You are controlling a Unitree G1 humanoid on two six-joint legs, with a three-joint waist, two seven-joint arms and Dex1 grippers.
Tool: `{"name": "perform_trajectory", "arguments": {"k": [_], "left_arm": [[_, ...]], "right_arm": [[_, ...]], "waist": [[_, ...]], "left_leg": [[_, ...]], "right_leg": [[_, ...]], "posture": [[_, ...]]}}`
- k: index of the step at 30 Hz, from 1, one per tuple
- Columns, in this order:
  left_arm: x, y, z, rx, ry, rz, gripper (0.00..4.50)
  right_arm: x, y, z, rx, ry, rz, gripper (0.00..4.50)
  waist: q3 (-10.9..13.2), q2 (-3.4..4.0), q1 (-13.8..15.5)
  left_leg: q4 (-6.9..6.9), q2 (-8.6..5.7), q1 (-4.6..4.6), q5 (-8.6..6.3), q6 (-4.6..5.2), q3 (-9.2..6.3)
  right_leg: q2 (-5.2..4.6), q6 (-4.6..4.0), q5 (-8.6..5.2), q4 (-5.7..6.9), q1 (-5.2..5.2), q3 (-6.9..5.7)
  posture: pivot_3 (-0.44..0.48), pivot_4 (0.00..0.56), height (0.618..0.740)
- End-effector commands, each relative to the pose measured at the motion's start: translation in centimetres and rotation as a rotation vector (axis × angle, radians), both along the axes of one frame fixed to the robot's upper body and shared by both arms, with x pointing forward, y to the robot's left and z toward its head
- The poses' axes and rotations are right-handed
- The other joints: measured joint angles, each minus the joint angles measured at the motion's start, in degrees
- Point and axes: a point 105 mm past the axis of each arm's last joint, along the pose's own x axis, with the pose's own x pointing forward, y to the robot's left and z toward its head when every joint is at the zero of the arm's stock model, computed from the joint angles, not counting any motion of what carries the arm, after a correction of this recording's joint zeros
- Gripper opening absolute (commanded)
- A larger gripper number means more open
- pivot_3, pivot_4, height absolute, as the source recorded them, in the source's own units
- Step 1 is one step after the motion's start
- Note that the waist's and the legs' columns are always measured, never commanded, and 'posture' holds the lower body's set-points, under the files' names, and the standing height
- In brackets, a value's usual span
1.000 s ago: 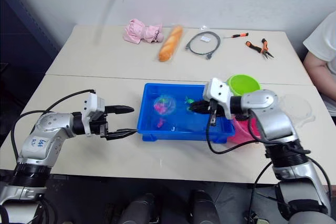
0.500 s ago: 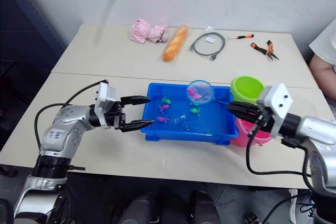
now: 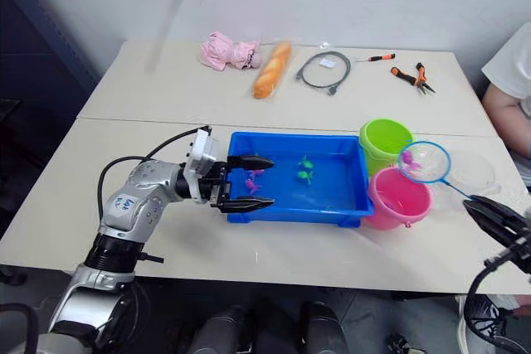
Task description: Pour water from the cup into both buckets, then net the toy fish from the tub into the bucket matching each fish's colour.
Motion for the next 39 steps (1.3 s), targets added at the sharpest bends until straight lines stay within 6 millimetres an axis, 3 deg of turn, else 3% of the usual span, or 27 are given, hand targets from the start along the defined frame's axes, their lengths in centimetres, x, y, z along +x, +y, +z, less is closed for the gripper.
{"name": "perform_trajectory", "arguments": {"k": [1,8,13,21,26,29,35,39], "left_arm": [[-0.2,-0.2,1.3,-0.02,-0.064,-0.009,4.39],[-0.3,0.0,1.3,-0.025,-0.07,0.019,4.39],[-0.3,0.5,1.2,-0.014,-0.075,0.043,4.39],[0.0,1.1,1.2,-0.014,-0.077,0.083,4.39],[0.1,1.0,1.3,-0.021,-0.077,0.09,4.39],[0.2,0.9,1.7,-0.034,-0.075,0.096,4.39],[0.1,0.9,1.8,-0.036,-0.074,0.098,4.39],[0.3,2.4,1.5,-0.016,-0.07,0.144,4.39]], "right_arm": [[-0.8,-1.3,-0.6,-0.144,-0.051,-0.033,0.0],[0.3,-2.0,-1.4,-0.355,-0.167,-0.094,0.0],[1.0,-1.3,-1.9,-0.468,-0.245,-0.1,0.0],[1.1,0.9,-2.4,-0.842,-0.359,-0.017,0.0],[0.7,0.7,-2.8,-0.982,-0.396,-0.049,0.0],[0.5,0.1,-2.7,-1.0,-0.42,-0.098,0.0],[0.7,0.8,-2.9,-1.011,-0.453,-0.075,0.0],[2.1,3.1,-1.1,-0.611,-0.453,-0.027,0.0]], "waist": [[0.0,0.01,0.1],[0.0,0.01,0.1],[0.0,0.02,0.1],[0.0,0.03,0.1],[0.0,0.03,0.1],[0.0,0.03,0.1],[0.0,0.03,-0.1],[0.0,0.03,-0.6]], "left_leg": [[0.0,0.0,0.0,0.0,-0.01,-0.01],[0.0,0.0,0.04,0.02,-0.06,0.0],[0.01,0.0,0.03,0.03,-0.08,0.0],[0.01,0.0,0.03,0.05,-0.12,-0.01],[0.01,0.0,0.02,0.07,-0.15,-0.01],[0.0,0.0,0.02,0.08,-0.16,-0.02],[0.0,0.01,0.04,0.09,-0.19,-0.02],[0.01,0.02,0.05,0.11,-0.18,-0.02]], "right_leg": [[0.0,0.0,0.0,0.0,0.0,0.0],[-0.01,-0.01,0.0,0.04,-0.01,0.05],[-0.02,-0.01,-0.01,0.04,-0.01,0.05],[-0.02,-0.02,-0.01,0.04,-0.02,0.06],[-0.01,-0.03,-0.02,0.04,-0.02,0.07],[0.0,-0.04,-0.02,0.04,-0.02,0.08],[0.02,-0.05,-0.03,0.06,-0.02,0.09],[0.02,-0.06,-0.04,0.09,-0.02,0.1]], "posture": [[0.0,0.15,0.74],[0.0,0.15,0.74],[0.0,0.15,0.74],[0.0,0.15,0.74],[0.0,0.15,0.74],[0.0,0.15,0.74],[0.0,0.15,0.74],[0.0,0.15,0.74]]}}
